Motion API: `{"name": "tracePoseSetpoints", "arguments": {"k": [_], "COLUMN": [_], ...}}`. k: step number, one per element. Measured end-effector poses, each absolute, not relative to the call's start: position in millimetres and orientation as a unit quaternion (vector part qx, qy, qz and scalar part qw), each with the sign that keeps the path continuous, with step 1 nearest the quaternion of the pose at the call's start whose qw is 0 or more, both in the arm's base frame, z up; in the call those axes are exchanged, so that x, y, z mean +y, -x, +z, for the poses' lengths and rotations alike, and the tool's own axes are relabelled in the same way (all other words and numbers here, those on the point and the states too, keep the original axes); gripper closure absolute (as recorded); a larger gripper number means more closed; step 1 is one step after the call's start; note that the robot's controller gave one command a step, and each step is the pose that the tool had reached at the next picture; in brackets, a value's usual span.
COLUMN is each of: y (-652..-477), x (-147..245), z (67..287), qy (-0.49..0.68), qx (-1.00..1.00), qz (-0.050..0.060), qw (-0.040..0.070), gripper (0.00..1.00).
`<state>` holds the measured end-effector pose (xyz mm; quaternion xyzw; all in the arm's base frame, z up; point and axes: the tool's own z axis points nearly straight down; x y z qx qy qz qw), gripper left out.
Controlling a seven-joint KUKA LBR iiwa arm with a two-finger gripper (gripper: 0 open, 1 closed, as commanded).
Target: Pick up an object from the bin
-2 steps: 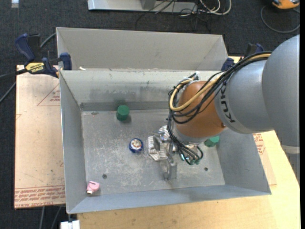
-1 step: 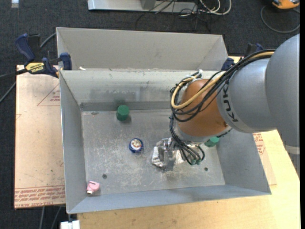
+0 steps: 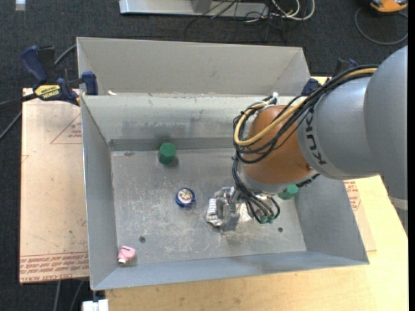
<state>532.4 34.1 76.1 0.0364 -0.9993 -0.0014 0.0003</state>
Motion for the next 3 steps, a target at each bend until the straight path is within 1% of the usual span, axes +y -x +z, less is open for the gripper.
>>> {"name": "tracePoseSetpoints", "arguments": {"k": [1,2,3], "y": [-529.4,-519.4,-535.4], "x": [38,28,48], "z": [169,126,373], "qy": [-0.029,-0.026,-0.005], "qx": [-1.000,-1.000,-1.000], "qz": [-0.002,-0.002,-0.002], "qw": [-0.004,0.002,-0.006], "gripper": [1.00,1.00,1.00]}}
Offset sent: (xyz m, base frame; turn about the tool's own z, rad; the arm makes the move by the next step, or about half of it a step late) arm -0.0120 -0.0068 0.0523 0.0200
